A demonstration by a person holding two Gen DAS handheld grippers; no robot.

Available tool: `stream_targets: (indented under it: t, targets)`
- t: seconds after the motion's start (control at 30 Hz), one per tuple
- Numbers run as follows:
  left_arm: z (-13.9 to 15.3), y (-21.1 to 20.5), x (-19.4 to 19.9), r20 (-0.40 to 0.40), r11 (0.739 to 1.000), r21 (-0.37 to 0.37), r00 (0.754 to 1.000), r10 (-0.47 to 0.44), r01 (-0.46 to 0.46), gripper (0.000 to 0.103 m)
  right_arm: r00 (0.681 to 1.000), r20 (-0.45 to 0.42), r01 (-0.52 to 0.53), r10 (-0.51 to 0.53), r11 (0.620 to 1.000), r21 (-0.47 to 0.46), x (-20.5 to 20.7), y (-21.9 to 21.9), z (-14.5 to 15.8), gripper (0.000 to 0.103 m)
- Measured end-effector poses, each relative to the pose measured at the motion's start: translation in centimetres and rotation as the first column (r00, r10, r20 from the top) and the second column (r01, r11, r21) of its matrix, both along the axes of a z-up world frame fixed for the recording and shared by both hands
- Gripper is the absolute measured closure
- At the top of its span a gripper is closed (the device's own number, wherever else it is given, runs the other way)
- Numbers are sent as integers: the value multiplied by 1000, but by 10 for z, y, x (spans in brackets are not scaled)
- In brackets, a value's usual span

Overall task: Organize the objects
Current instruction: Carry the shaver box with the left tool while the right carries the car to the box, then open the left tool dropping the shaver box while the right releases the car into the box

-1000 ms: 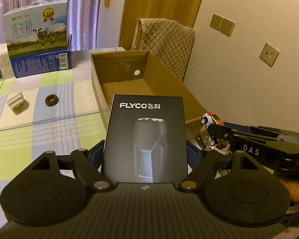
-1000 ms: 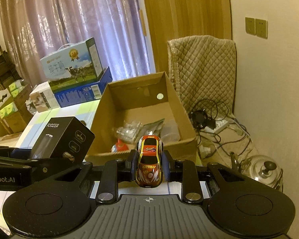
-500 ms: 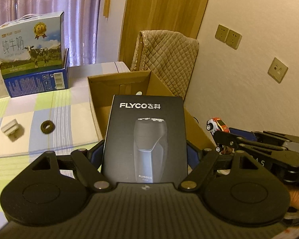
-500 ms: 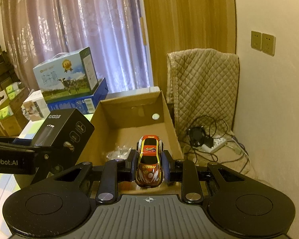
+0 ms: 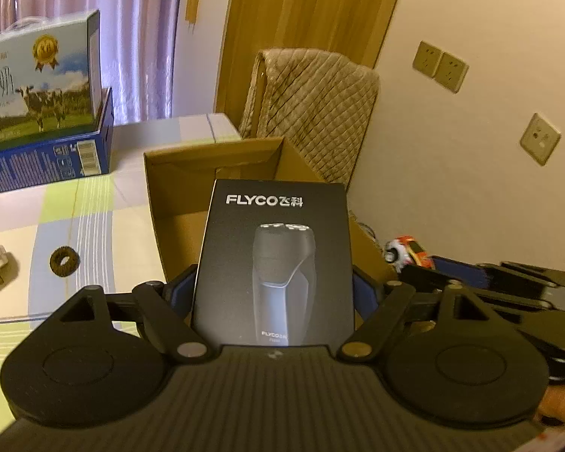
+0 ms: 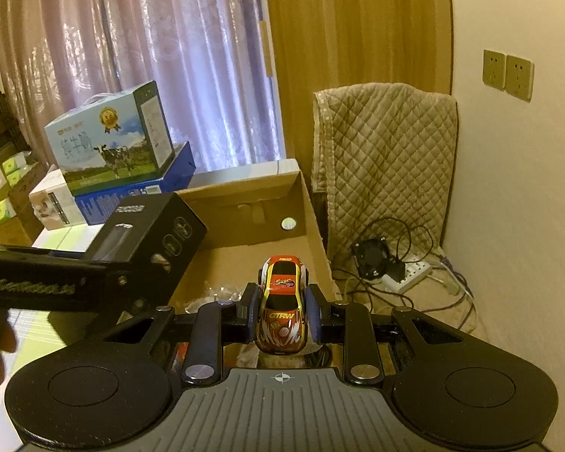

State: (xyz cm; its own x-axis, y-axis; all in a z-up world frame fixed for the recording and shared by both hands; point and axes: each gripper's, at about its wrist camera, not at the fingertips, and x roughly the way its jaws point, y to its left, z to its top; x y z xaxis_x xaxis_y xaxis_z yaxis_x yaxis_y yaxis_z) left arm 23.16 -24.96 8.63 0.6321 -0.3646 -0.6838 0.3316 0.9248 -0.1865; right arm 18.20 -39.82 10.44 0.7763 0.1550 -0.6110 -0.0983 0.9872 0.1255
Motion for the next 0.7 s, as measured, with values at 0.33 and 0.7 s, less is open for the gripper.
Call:
stream_targets:
  t: [0.33, 0.7]
  targets:
    - [2, 29, -10, 12, 999, -9, 998, 54, -54, 25, 1000, -13, 3, -3, 1000, 11, -7, -1, -4, 79]
    - [4, 59, -41, 29, 995, 15, 995, 94, -94, 22, 1000, 4, -15, 15, 1000, 17, -16, 11, 8, 79]
